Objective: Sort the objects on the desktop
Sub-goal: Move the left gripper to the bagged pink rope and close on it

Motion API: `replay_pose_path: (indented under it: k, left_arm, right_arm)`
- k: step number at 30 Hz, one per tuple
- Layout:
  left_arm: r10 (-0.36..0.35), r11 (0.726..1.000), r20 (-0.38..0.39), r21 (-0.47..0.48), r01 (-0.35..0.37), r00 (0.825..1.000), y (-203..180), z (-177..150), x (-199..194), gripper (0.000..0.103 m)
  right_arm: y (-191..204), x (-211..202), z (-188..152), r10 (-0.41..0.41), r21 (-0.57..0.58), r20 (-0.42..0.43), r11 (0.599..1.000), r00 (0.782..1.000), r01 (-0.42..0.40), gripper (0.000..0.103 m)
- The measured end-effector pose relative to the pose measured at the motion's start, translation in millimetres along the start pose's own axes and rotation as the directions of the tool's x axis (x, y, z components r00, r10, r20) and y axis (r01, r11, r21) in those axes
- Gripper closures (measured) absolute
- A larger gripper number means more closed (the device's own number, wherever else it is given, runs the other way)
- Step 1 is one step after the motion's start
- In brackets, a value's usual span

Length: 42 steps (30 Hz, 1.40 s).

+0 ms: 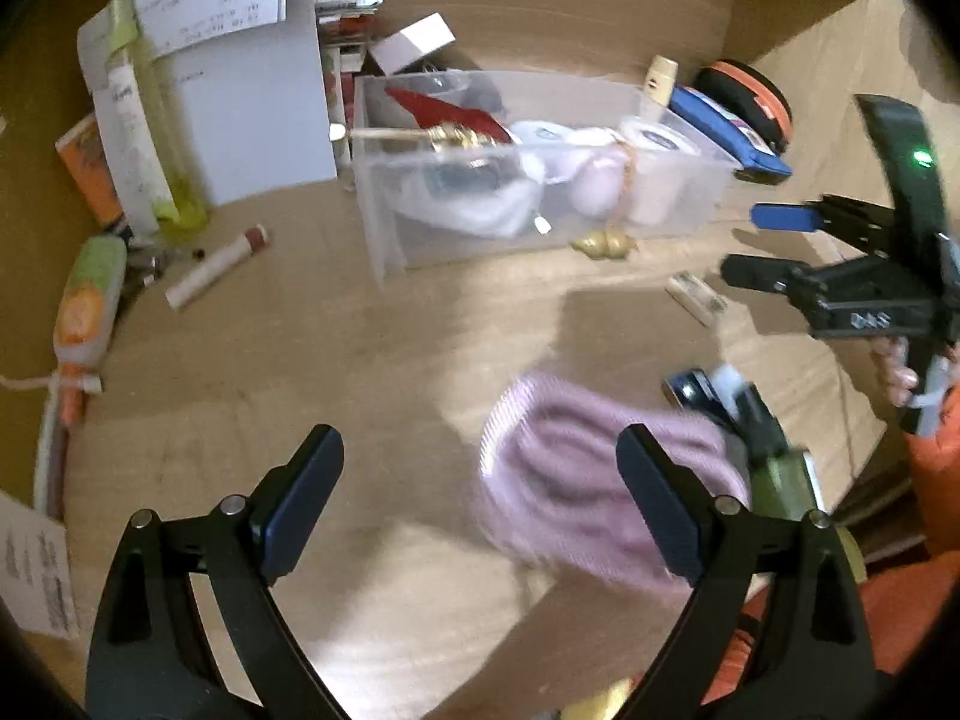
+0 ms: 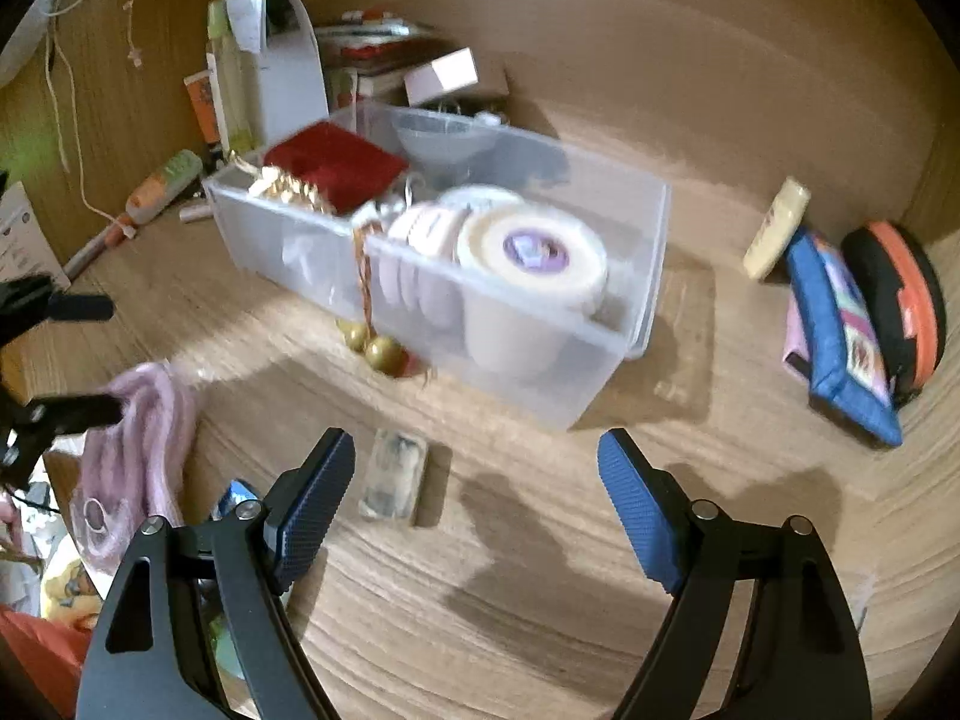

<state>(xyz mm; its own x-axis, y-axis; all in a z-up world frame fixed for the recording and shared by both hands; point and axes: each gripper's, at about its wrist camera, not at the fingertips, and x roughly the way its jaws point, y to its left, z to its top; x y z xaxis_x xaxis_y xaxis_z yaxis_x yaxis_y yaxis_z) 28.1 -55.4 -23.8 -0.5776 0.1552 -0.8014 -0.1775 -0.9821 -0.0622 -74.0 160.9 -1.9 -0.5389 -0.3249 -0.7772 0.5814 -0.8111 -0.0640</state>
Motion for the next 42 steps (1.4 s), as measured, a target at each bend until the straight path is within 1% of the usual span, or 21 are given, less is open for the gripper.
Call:
replay_pose_path:
  k: [2,5,7,11,15,20,22,23,26,28,31,32,33,35,36,37,38,39,40,42]
  left_arm:
    - [-0.001,1.000,-0.011,0.022,0.001,1.000,-5.0,-6.0,-1.7,0.010]
    - [0.046,0.996,-0.036,0.075,-0.044,0.998,-13.3,-15.4,1.6,0.009]
    - [0.037,0.997,-0.011,0.067,-0.036,0.999,-11.6,-18.1,1.7,0.008]
    - [0.045,0.997,0.010,0.063,-0.046,0.999,-6.0,-7.6,10.6,0.007]
    - [0.062,0.996,0.009,0.069,-0.062,0.998,0.9,7.5,19.9,0.006]
    - [0.121,0.993,-0.023,0.004,-0.121,0.992,21.4,30.4,32.1,0.006]
    - [0.126,0.991,-0.045,-0.031,-0.127,0.991,28.8,34.5,33.3,0.006]
    - [0.118,0.992,-0.050,-0.048,-0.120,0.992,30.9,35.1,32.2,0.006]
    - [0.058,0.992,-0.046,-0.113,-0.063,0.997,35.3,38.1,22.2,0.006]
    - [-0.002,0.985,-0.040,-0.170,-0.005,0.999,35.3,41.9,16.8,0.006]
    - [-0.038,0.973,-0.068,-0.231,0.022,0.997,27.4,51.8,21.8,0.006]
    - [-0.044,0.967,-0.074,-0.253,0.024,0.996,22.6,56.3,24.9,0.006]
    - [-0.048,0.966,-0.079,-0.256,0.027,0.996,16.7,59.5,28.4,0.006]
    - [-0.027,0.975,-0.098,-0.224,0.005,0.995,3.4,63.8,34.8,0.006]
    - [-0.001,0.980,-0.111,-0.198,-0.021,0.994,-3.8,65.3,40.0,0.006]
    - [0.016,0.983,-0.133,-0.178,-0.040,0.991,-10.9,65.3,46.1,0.006]
    - [0.018,0.985,-0.150,-0.165,-0.043,0.988,-15.4,64.0,50.0,0.006]
    - [0.041,0.987,-0.163,-0.145,-0.065,0.986,-20.9,60.8,53.3,0.006]
    - [0.063,0.988,-0.165,-0.126,-0.084,0.984,-23.7,58.6,54.1,0.006]
    - [0.070,0.989,-0.157,-0.116,-0.089,0.985,-22.8,53.5,51.5,0.006]
  right_arm:
    - [-2.5,3.5,-3.1,0.015,0.016,-0.014,1.000,1.000,-0.015,0.022]
    - [-3.7,6.7,-7.9,0.019,0.027,-0.028,0.999,0.999,-0.018,0.022]
    - [-2.8,7.8,-10.1,0.020,0.029,-0.035,0.999,0.999,-0.019,0.022]
    - [-0.9,10.9,-13.0,0.014,0.030,-0.051,0.999,0.999,-0.012,0.022]
    - [0.6,12.8,-15.3,0.012,0.036,-0.060,0.999,0.998,-0.010,0.022]
    - [3.1,16.2,-18.5,0.024,0.032,-0.048,0.999,0.999,-0.023,0.022]
    - [6.3,17.6,-18.7,0.026,0.020,-0.035,0.999,0.999,-0.025,0.022]
    - [8.2,18.8,-18.6,0.029,0.013,-0.031,1.000,0.999,-0.029,0.023]
    - [11.9,21.8,-17.9,0.056,0.004,-0.025,0.998,0.998,-0.056,0.026]
    - [14.3,24.5,-17.3,0.070,-0.007,-0.026,0.997,0.997,-0.070,0.030]
    - [15.3,31.1,-17.5,0.097,-0.011,-0.041,0.995,0.994,-0.098,0.038]
    - [15.6,33.6,-18.1,0.105,-0.011,-0.048,0.994,0.993,-0.105,0.040]
    - [15.7,35.6,-18.3,0.109,-0.012,-0.051,0.994,0.993,-0.110,0.040]
    - [16.1,37.6,-19.8,0.116,-0.013,-0.054,0.993,0.992,-0.117,0.040]
    - [16.5,37.1,-19.7,0.116,-0.014,-0.052,0.993,0.992,-0.117,0.040]
    - [17.0,36.4,-19.5,0.120,-0.014,-0.050,0.993,0.991,-0.121,0.040]
    - [17.2,35.7,-19.6,0.123,-0.014,-0.047,0.992,0.991,-0.124,0.040]
    - [17.0,35.1,-19.6,0.123,-0.014,-0.045,0.992,0.991,-0.123,0.040]
    - [16.7,34.7,-19.3,0.121,-0.013,-0.043,0.992,0.992,-0.122,0.040]
    - [15.4,34.3,-18.9,0.128,-0.010,-0.042,0.992,0.991,-0.129,0.040]
